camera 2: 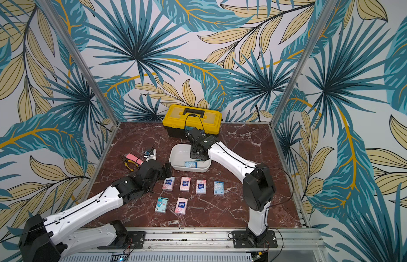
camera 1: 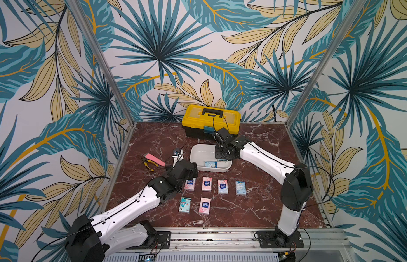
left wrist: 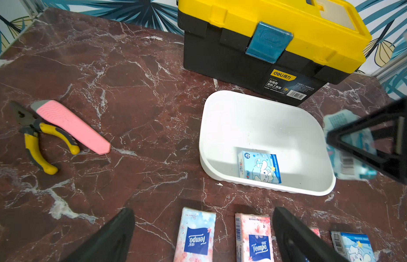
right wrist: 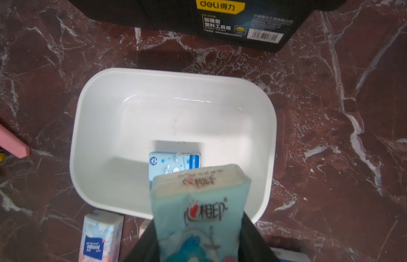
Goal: Take the pocket tissues out of the storage box
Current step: Pick up the pocket tissues from the storage box, then place the pocket tissues at the center of the board.
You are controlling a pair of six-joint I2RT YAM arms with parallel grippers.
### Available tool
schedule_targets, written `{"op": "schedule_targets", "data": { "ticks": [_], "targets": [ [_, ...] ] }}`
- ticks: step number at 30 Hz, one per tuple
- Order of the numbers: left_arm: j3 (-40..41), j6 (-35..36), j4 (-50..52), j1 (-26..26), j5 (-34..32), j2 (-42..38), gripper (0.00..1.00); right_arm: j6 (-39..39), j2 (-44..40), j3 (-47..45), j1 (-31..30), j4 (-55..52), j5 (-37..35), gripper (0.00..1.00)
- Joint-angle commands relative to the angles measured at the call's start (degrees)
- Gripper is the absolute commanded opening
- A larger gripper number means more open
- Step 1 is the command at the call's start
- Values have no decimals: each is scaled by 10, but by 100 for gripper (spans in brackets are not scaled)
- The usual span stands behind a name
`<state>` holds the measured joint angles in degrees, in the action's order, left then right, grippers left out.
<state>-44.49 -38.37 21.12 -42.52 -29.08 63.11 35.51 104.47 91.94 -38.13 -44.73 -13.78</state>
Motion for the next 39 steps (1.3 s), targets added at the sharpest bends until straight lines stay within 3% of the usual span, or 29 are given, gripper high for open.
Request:
{"op": "schedule_targets", "data": {
  "ticks": [1,14,23,39],
  "targets": [
    [4,-7,-22,6,11,9,100,46,-48,-51,-17,-21,18,46],
    [-9,-34,-50,19,39,63,100,178,-179,-250,-116,-49,96,46],
    [-25,-51,-36,23,37,76,100,204,-166,-309,-153,-39,133,46],
    [-20,-76,-21,23,43,59,100,198,-90,-335,-155,21,157,48]
  ]
}}
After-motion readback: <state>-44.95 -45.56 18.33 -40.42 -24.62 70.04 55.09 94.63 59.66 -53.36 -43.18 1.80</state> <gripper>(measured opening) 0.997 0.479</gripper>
